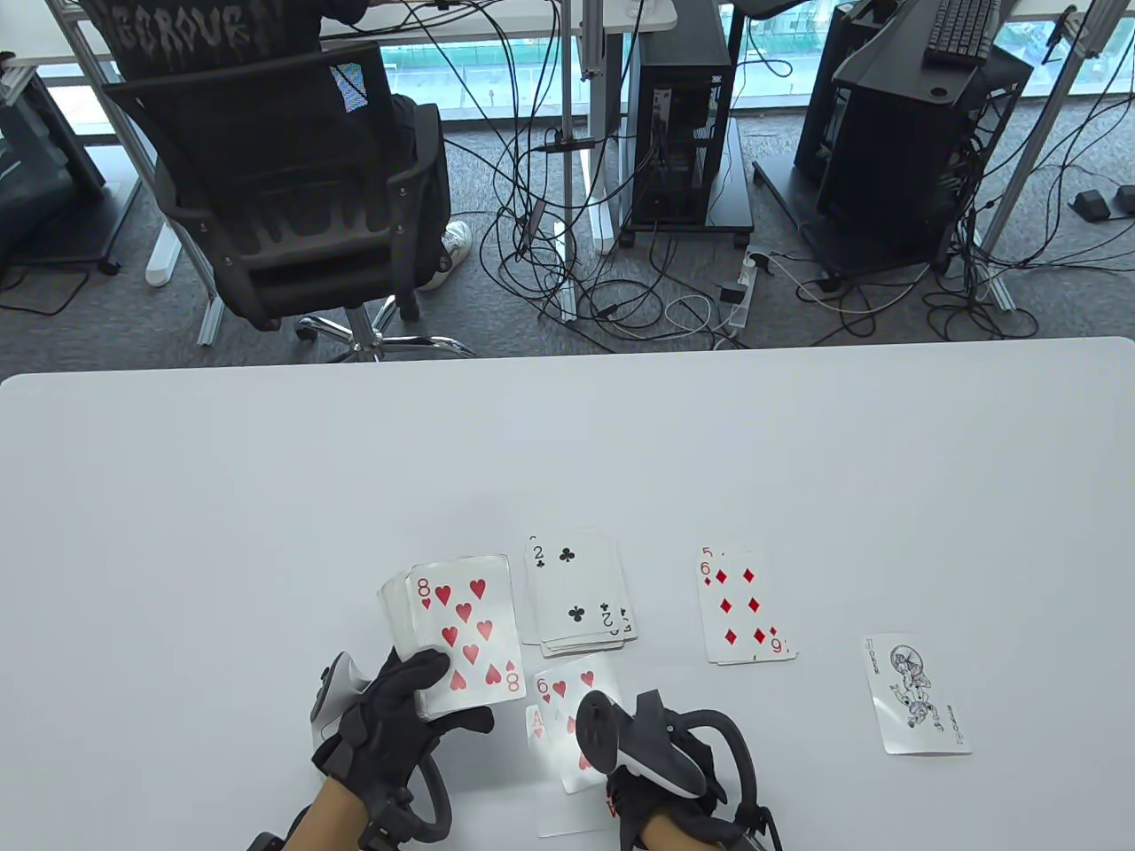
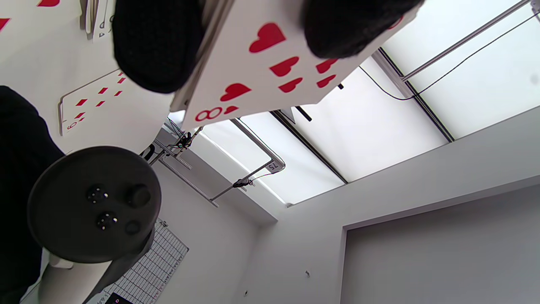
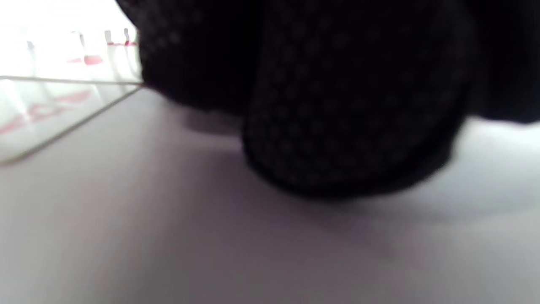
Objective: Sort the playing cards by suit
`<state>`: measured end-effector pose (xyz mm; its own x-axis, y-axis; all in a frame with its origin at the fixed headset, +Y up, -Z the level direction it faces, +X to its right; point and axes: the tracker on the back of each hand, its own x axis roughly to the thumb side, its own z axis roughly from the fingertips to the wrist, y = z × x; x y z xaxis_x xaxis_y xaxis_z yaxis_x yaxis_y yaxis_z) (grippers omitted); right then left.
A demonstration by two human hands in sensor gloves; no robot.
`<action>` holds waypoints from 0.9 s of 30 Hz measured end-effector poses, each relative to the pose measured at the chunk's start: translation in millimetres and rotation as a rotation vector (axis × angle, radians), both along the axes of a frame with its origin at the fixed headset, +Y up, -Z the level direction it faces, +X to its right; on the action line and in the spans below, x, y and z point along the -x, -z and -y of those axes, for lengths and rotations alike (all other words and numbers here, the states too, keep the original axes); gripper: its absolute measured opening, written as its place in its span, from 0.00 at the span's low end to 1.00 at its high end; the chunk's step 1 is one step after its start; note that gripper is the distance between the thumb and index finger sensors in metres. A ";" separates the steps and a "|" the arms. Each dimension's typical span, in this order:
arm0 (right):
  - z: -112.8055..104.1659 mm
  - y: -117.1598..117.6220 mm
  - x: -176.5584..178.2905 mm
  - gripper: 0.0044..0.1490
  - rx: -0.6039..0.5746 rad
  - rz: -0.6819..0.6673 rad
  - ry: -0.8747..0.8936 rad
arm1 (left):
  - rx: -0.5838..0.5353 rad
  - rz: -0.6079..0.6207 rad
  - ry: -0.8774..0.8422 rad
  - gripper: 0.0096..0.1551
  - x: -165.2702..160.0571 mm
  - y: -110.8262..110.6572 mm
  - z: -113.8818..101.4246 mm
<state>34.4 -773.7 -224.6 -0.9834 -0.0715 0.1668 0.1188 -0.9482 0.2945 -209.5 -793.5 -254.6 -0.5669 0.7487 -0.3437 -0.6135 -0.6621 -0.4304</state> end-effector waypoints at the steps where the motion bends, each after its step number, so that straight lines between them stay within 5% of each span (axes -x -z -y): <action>1: 0.1 -0.2 1.9 0.28 0.001 -0.010 -0.023 | 0.001 0.000 0.001 0.31 -0.1 -0.2 -0.3; 11: -10.9 0.6 3.0 0.32 -0.036 -0.023 -0.056 | 0.007 0.007 0.012 0.31 -0.8 -0.8 0.2; 20: -78.7 0.8 12.9 0.34 -0.405 -0.054 0.566 | 0.009 0.028 0.030 0.31 -2.7 -1.6 1.0; 23: -79.0 -5.5 19.4 0.34 -0.511 -0.084 0.791 | 0.003 0.040 0.035 0.31 -4.4 -1.9 0.8; 27: -64.2 -11.2 25.6 0.38 -0.473 -0.145 0.901 | 0.003 0.065 0.052 0.31 -8.7 -3.1 2.0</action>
